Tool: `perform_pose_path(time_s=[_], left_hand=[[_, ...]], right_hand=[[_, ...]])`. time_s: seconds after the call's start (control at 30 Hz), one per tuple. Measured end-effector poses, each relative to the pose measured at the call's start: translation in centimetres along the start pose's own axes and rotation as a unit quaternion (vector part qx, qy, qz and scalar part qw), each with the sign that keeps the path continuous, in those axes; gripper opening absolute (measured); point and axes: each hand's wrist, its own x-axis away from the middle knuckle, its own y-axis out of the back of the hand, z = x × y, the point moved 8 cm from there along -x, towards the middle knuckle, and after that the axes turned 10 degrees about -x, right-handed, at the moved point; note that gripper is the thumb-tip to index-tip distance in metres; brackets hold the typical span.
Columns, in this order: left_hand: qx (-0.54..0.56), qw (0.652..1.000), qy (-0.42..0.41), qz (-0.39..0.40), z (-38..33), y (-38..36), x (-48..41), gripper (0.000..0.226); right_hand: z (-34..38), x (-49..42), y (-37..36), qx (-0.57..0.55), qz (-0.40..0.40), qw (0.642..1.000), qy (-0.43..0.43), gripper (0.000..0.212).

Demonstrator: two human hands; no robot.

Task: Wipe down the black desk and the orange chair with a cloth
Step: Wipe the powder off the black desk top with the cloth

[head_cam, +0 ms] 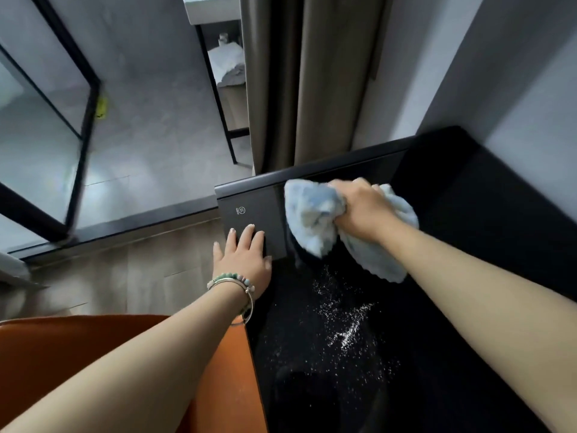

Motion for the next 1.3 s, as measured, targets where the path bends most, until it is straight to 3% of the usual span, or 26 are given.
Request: perform_pose_path(time_s=[0.07, 0.27, 0.5, 0.67, 0.8, 0.83, 0.9, 0.97, 1.03, 1.07, 1.2, 1.3], left_hand=[[0.020, 0.999, 0.010, 0.041, -0.1, -0.9, -0.8, 0.061], [-0.003, 0.999, 0.020, 0.026, 0.1, -2.3, -0.7, 0.066], [0.004, 1.000, 0.027, 0.012, 0.5, -2.4, -0.8, 0.065], [0.000, 0.999, 0.016, 0.030, 0.3, -2.5, -0.2, 0.062], [0.014, 1.000, -0.007, 0.000, -0.3, -2.1, 2.4, 0.054], [0.016, 1.000, -0.022, -0.009, -0.6, -1.9, 3.3, 0.052], [0.017, 0.998, -0.054, -0.013, -1.0, -1.9, 5.1, 0.050], [0.012, 0.997, -0.078, -0.007, -1.2, -2.3, 6.8, 0.050], [0.016, 0.996, -0.091, 0.002, -1.3, -2.5, 8.2, 0.050], [0.022, 0.995, -0.094, 0.006, -1.3, -2.6, 8.8, 0.050], [0.058, 0.992, -0.109, 0.016, -1.0, -2.8, 11.3, 0.049], [0.101, 0.989, -0.108, 0.007, -0.2, -2.9, 13.0, 0.047]], right_hand=[[-2.0, -2.2, 1.2, -0.011, -0.044, 0.998, -0.044, 0.039], [-4.6, -5.3, -3.9, 0.039, 0.058, 0.991, -0.114, 0.056], [-2.3, -0.8, -3.7, 0.012, -0.018, 1.000, -0.013, 0.024], [0.3, 5.9, -4.8, -0.028, 0.012, 0.999, 0.027, 0.018], [1.4, 10.7, -5.3, -0.062, 0.080, 0.994, 0.029, 0.021], [1.1, 11.7, -4.4, -0.072, 0.064, 0.995, 0.016, 0.023], [-1.1, 13.2, -1.4, -0.083, -0.053, 0.995, -0.031, 0.020], [-5.2, 15.2, 1.1, -0.096, -0.149, 0.973, -0.148, 0.032], [-8.8, 17.3, 0.5, -0.031, -0.084, 0.952, -0.291, 0.050], [-9.7, 18.0, -0.4, 0.007, -0.040, 0.947, -0.318, 0.058], [-7.1, 19.0, -2.7, 0.044, -0.026, 0.952, -0.302, 0.054], [-1.7, 20.1, -5.6, 0.044, -0.028, 0.975, -0.215, 0.044]])
